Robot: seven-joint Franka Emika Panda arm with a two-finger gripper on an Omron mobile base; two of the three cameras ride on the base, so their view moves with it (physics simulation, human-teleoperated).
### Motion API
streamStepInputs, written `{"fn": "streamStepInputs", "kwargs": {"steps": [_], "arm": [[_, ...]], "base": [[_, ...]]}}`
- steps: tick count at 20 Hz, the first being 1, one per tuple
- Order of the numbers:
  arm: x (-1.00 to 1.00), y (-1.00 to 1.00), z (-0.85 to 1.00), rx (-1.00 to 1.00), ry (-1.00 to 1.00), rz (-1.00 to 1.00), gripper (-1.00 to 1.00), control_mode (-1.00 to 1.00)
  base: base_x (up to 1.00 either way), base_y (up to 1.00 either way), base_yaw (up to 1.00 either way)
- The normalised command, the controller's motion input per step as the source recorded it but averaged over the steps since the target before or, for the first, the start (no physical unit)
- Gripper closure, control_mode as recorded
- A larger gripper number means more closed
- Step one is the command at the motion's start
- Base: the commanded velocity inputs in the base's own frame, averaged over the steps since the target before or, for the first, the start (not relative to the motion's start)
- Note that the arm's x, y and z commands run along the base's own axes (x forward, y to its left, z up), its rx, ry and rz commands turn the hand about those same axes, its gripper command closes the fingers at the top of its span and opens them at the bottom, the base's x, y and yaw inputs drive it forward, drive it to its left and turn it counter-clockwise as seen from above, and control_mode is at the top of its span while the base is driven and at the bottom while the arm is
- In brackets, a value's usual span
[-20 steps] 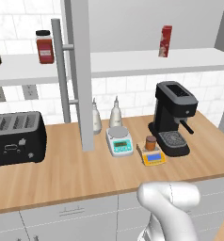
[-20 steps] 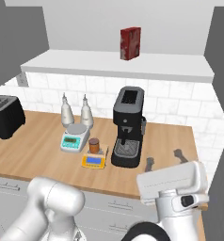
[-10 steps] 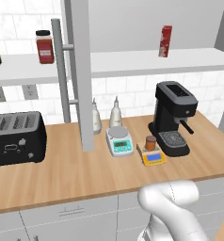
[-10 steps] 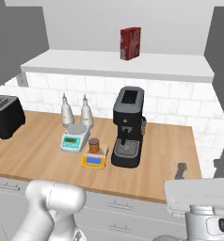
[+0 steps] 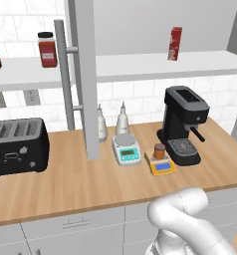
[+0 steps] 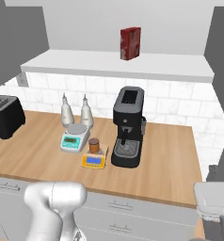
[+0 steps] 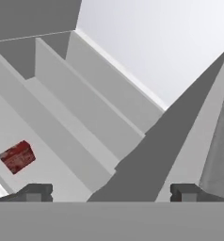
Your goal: Pick the jam and place it on the digital scale for weighing, and close the cabinet.
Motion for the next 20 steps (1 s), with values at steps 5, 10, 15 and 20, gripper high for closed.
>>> {"fn": "streamStepInputs", "kwargs": {"steps": [5, 10, 15, 20], "arm": [[0.04, -0.46, 0.00, 0.00, 0.00, 0.01, -1.00, -1.00], [0.00, -0.24, -0.07, -0.01, 0.00, 0.02, -1.00, -1.00], [0.19, -0.19, -0.08, -0.01, 0.00, 0.04, -1.00, -1.00], [0.59, -0.22, 0.00, 0.00, 0.00, 0.08, -1.00, -1.00]], "base": [[0.00, 0.00, 0.00], [0.00, 0.00, 0.00], [0.00, 0.00, 0.00], [0.00, 0.00, 0.00]]}}
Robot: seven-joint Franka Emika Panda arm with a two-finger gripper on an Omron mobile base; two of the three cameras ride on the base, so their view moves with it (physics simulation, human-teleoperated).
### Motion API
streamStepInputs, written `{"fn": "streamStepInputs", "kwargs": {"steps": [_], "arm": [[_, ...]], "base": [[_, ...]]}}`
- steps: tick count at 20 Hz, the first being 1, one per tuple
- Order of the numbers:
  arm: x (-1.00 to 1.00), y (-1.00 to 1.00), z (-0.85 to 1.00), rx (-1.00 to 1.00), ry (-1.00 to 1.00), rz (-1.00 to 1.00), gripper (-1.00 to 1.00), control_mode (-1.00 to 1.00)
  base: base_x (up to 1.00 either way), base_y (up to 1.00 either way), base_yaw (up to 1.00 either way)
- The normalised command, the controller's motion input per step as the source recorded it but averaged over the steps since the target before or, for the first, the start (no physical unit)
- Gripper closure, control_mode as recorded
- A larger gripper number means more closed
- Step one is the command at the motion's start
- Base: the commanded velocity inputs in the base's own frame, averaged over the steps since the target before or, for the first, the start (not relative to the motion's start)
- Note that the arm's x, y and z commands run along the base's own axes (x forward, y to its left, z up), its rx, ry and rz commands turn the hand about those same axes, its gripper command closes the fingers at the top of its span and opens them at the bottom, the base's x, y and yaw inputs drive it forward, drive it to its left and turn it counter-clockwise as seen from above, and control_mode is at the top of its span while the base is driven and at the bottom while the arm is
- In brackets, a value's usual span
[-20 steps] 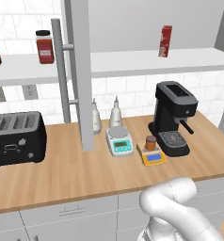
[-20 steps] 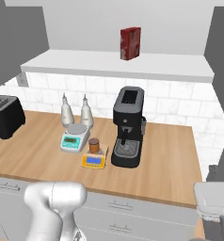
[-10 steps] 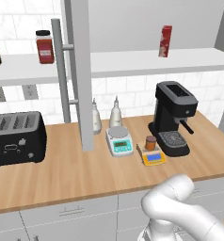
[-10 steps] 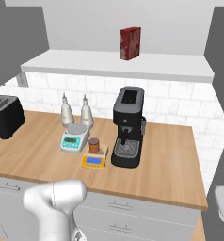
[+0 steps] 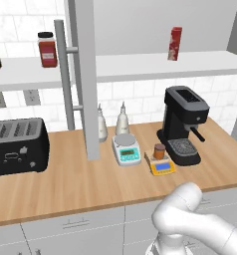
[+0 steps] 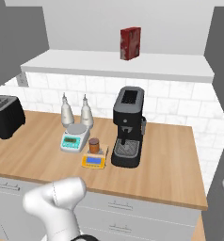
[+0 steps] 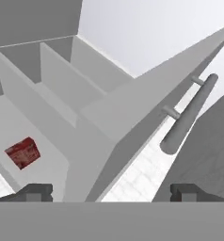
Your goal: Pick the jam and place it on the digital scale for weighing, and close the cabinet.
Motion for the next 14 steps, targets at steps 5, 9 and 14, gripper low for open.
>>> {"fn": "streamStepInputs", "kwargs": {"steps": [5, 9, 14], "arm": [[0.23, -0.47, -0.22, 0.00, 0.00, 0.09, -1.00, -1.00], [0.53, -0.43, -0.01, 0.03, -0.04, 0.10, -1.00, -1.00], [0.19, -0.25, 0.44, 0.02, -0.22, 0.09, -1.00, -1.00]], "base": [[0.00, 0.00, 0.00], [0.00, 0.00, 0.00], [0.00, 0.00, 0.00]]}}
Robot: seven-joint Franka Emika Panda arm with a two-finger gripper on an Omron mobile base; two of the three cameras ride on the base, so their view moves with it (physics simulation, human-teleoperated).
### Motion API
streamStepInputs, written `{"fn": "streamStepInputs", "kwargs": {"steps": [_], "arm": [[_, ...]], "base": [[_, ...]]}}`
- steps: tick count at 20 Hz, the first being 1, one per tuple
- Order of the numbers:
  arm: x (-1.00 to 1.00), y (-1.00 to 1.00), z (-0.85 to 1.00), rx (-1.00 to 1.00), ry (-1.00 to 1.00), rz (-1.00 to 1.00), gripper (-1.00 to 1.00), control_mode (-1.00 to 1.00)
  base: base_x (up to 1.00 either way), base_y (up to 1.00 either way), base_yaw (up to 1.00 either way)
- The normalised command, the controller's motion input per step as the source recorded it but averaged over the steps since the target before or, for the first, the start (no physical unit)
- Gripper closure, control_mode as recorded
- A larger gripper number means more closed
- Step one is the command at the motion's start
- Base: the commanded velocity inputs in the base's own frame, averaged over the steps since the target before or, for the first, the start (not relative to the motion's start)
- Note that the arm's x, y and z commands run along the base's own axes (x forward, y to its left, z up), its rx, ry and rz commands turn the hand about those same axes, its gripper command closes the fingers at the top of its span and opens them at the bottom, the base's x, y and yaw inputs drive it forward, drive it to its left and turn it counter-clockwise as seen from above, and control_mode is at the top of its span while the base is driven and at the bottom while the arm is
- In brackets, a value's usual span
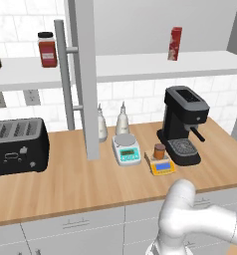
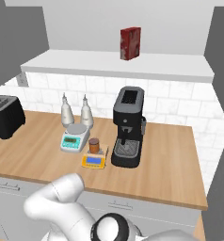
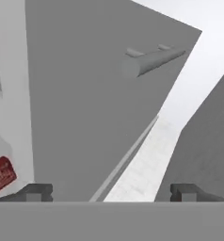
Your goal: Pick the jam and place it on the digital scale for weighing, and close the cabinet.
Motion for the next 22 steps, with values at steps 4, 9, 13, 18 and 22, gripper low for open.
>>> {"fn": "streamStepInputs", "kwargs": {"steps": [4, 9, 13, 18, 22], "arm": [[-0.03, 0.31, 0.85, 0.00, -0.52, 0.07, -1.00, -1.00], [-0.03, 0.76, 0.82, -0.02, -0.48, 0.14, -1.00, -1.00], [0.00, 1.00, 0.85, -0.14, -0.36, 0.13, -1.00, -1.00], [0.02, 1.00, 0.74, -0.28, -0.18, 0.00, -1.00, -1.00], [0.51, 1.00, 0.52, -0.28, 0.04, -0.13, -1.00, -1.00]], "base": [[0.00, 0.00, 0.00], [0.00, 0.00, 0.00], [0.00, 0.00, 0.00], [0.00, 0.00, 0.00], [0.00, 0.00, 0.00]]}}
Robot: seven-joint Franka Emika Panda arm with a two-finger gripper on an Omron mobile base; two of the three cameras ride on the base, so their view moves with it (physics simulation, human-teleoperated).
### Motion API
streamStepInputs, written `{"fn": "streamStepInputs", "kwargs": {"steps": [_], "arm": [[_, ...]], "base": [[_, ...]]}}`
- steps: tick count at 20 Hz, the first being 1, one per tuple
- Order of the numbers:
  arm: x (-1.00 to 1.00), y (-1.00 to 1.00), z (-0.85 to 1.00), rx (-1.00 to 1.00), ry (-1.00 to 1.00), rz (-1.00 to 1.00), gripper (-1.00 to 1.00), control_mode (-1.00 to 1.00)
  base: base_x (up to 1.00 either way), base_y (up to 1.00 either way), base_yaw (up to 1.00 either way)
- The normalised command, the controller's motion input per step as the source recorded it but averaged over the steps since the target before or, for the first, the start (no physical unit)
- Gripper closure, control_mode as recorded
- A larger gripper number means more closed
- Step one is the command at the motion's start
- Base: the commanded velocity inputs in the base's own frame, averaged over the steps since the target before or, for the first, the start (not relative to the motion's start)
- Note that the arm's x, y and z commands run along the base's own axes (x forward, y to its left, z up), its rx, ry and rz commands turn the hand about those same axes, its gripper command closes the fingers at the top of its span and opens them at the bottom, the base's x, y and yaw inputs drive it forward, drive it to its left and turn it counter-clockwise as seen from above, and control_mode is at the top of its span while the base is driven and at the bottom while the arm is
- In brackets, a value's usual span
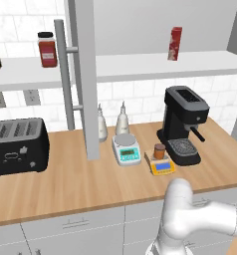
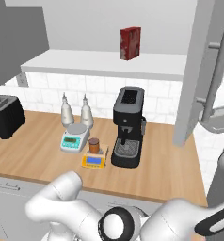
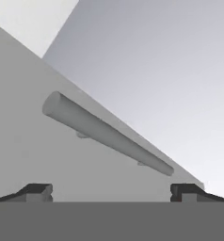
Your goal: Pick the jam and place it on the digital scale for weighing, and close the cabinet.
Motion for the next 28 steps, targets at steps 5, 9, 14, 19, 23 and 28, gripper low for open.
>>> {"fn": "streamStepInputs", "kwargs": {"steps": [5, 9, 14, 19, 23, 28], "arm": [[0.56, 1.00, 0.18, -0.19, 0.18, -0.21, -1.00, -1.00], [0.59, 1.00, 0.00, -0.12, 0.24, -0.27, -1.00, -1.00], [0.58, 1.00, 0.00, -0.11, 0.25, -0.42, -1.00, -1.00], [0.91, 1.00, 0.06, -0.13, 0.17, -0.44, -1.00, -1.00], [1.00, 0.40, 0.07, -0.12, 0.09, -0.31, -1.00, -1.00], [1.00, 0.00, 0.00, -0.02, 0.12, -0.14, -1.00, -1.00]], "base": [[0.00, 0.00, 0.00], [0.00, 0.00, 0.00], [0.00, 0.00, 0.00], [0.00, 0.00, 0.00], [0.00, 0.00, 0.00], [0.00, 0.00, 0.00]]}}
